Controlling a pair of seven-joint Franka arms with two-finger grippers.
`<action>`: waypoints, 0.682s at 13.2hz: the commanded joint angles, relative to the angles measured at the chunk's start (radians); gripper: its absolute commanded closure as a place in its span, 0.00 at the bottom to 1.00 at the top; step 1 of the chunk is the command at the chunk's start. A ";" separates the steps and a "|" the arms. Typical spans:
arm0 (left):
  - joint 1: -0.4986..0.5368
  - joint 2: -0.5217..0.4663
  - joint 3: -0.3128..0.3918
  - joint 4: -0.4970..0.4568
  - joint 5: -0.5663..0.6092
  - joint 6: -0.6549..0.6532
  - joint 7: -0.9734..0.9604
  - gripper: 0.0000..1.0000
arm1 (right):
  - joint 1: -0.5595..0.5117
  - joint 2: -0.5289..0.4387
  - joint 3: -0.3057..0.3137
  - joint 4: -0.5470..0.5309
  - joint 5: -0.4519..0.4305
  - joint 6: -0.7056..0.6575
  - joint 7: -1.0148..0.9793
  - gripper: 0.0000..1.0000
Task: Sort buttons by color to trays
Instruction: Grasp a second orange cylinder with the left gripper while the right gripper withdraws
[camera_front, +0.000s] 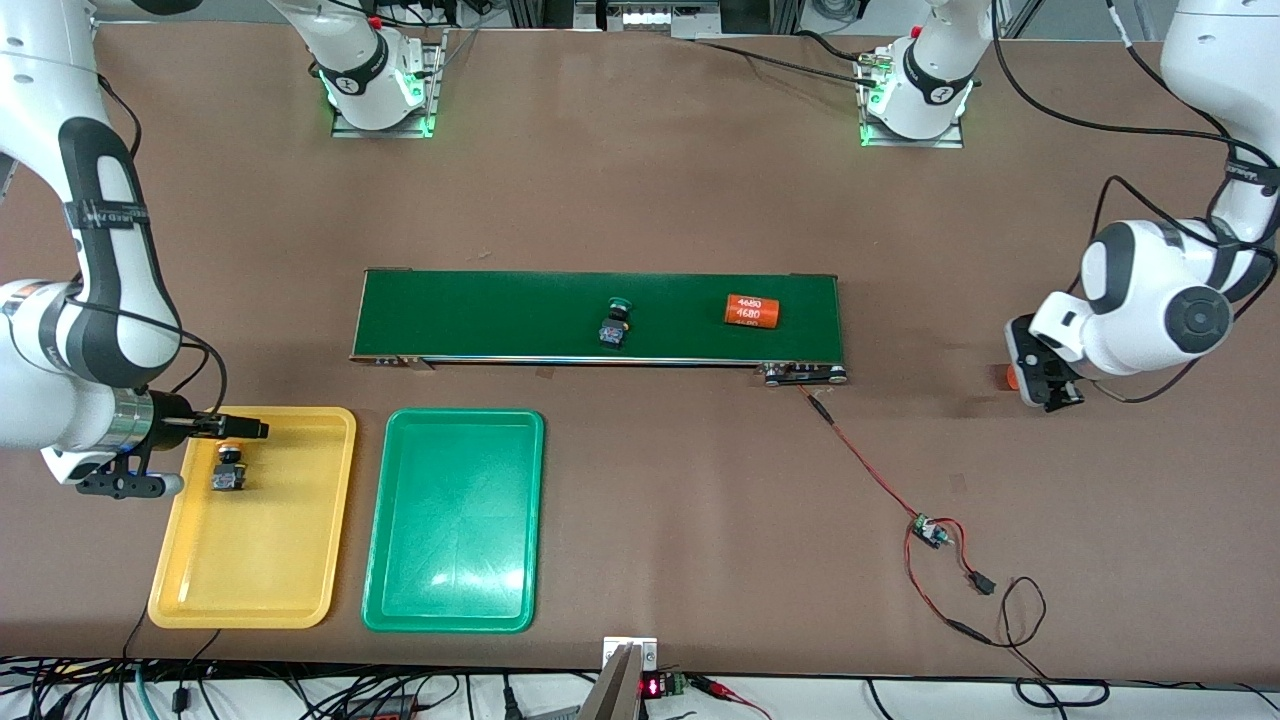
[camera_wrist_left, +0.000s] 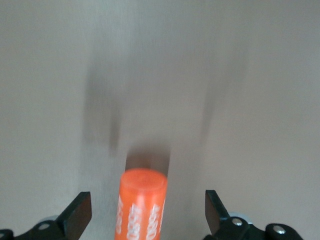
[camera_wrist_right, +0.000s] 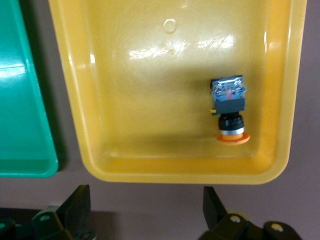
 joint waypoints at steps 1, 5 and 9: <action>0.046 0.068 -0.007 0.060 0.022 -0.006 0.166 0.00 | 0.056 -0.086 -0.006 -0.037 0.011 -0.076 0.066 0.00; 0.070 0.120 -0.008 0.086 0.021 0.025 0.237 0.00 | 0.123 -0.167 -0.006 -0.040 0.017 -0.219 0.204 0.00; 0.090 0.139 -0.008 0.079 0.021 0.064 0.296 0.28 | 0.238 -0.249 -0.049 -0.074 0.026 -0.297 0.212 0.00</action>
